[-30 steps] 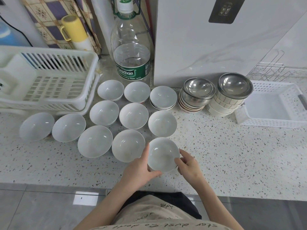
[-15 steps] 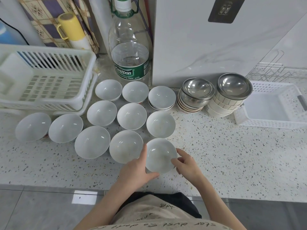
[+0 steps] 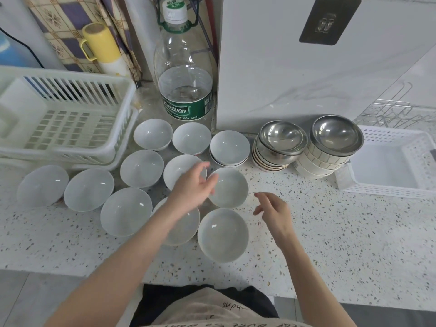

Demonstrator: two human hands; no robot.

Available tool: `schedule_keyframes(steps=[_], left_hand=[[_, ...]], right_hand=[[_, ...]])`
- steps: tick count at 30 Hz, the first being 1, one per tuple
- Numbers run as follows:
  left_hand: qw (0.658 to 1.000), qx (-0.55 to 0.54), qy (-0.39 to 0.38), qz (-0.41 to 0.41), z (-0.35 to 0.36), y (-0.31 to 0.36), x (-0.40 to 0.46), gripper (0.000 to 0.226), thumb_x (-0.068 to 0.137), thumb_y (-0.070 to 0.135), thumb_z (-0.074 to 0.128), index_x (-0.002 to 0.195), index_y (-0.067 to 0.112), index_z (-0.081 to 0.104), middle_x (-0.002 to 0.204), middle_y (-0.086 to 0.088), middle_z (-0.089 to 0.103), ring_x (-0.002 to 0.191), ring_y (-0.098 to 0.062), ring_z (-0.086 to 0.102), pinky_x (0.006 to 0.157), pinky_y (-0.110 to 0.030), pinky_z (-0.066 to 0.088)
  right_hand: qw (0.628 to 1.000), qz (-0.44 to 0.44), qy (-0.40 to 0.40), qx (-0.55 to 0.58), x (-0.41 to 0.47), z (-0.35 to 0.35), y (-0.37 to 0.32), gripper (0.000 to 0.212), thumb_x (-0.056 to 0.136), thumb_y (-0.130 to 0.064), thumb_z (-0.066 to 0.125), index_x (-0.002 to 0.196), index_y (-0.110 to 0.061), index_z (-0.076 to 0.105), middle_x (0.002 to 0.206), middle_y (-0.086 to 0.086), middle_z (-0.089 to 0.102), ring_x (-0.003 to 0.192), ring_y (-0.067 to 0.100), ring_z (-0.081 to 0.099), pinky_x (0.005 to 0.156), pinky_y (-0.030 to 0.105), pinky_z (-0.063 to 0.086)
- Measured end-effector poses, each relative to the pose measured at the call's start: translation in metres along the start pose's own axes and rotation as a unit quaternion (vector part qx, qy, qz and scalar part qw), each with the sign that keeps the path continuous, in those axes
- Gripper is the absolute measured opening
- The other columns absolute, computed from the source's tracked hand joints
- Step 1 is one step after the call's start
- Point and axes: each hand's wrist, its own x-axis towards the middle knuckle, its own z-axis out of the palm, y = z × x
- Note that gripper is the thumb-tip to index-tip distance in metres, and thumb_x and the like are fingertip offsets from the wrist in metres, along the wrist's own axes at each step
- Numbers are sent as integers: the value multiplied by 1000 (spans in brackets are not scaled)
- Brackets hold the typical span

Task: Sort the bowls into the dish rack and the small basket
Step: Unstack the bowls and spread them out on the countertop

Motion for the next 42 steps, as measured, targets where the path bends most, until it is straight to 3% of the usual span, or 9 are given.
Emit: schedule_keyframes(steps=[3, 7, 13, 17, 22, 25, 28, 34, 42], left_hand=[[999, 35, 12, -22, -5, 14, 44, 63, 94, 44, 50, 147, 16, 31, 84, 6, 75, 62, -12, 59, 76, -36, 51], [995, 70, 2, -73, -1, 19, 82, 63, 92, 44, 47, 144, 15, 28, 73, 4, 72, 47, -15, 58, 49, -27, 41], [995, 33, -2, -94, 14, 11, 102, 63, 90, 29, 52, 147, 24, 28, 62, 2, 72, 28, -8, 50, 35, -16, 36], [994, 29, 48, -92, 22, 2, 106, 66, 84, 24, 59, 146, 27, 35, 56, 8, 71, 42, -10, 62, 61, -31, 56], [992, -38, 59, -101, 24, 4, 111, 56, 82, 10, 58, 136, 24, 47, 52, 6, 69, 55, -15, 71, 44, -22, 45], [993, -52, 48, -92, 23, 9, 110, 57, 83, 2, 52, 134, 27, 47, 69, 2, 71, 45, -9, 67, 34, -17, 39], [994, -52, 18, -99, 22, 14, 107, 50, 86, 3, 46, 126, 33, 45, 82, -2, 69, 34, -4, 58, 29, -14, 32], [991, -70, 8, -111, 21, 17, 108, 47, 87, 3, 42, 117, 38, 38, 60, -7, 69, 33, -7, 54, 33, -17, 37], [981, -155, 24, -111, 22, 17, 96, 55, 92, -1, 39, 138, 29, 35, 69, -12, 62, 48, -15, 61, 37, -20, 44]], right_hand=[[999, -6, 31, 21, 13, 2, -15, 24, 89, -39, 56, 97, -23, 72, 62, -5, 69, 50, 0, 51, 58, 30, 45], [980, -22, 184, 72, 21, -2, -31, 20, 89, -43, 52, 84, -29, 66, 58, -5, 67, 53, -2, 57, 55, 25, 42], [948, -32, 296, 115, 39, -26, -62, 34, 87, -45, 53, 117, -30, 50, 60, -9, 57, 51, -6, 54, 59, 25, 42], [958, -11, 285, 14, 58, -35, -78, 60, 83, -53, 54, 133, -23, 38, 61, -9, 54, 58, 7, 55, 56, 28, 40], [956, 11, 272, -108, 71, -34, -90, 54, 88, -41, 57, 133, -16, 38, 75, -3, 59, 75, 23, 62, 61, 30, 38], [949, 14, 272, -158, 73, -34, -92, 49, 89, -32, 57, 132, -14, 42, 69, -7, 52, 65, 19, 54, 58, 30, 37], [946, 15, 264, -185, 75, -38, -93, 45, 89, -26, 56, 130, -12, 46, 83, 3, 63, 75, 25, 58, 64, 33, 43], [946, 24, 256, -197, 77, -41, -96, 34, 91, -26, 51, 121, -10, 54, 82, 1, 59, 73, 23, 54, 61, 29, 36], [958, 28, 224, -175, 74, -41, -96, 48, 93, -29, 45, 135, -6, 44, 90, 10, 72, 89, 25, 65, 71, 32, 45]])
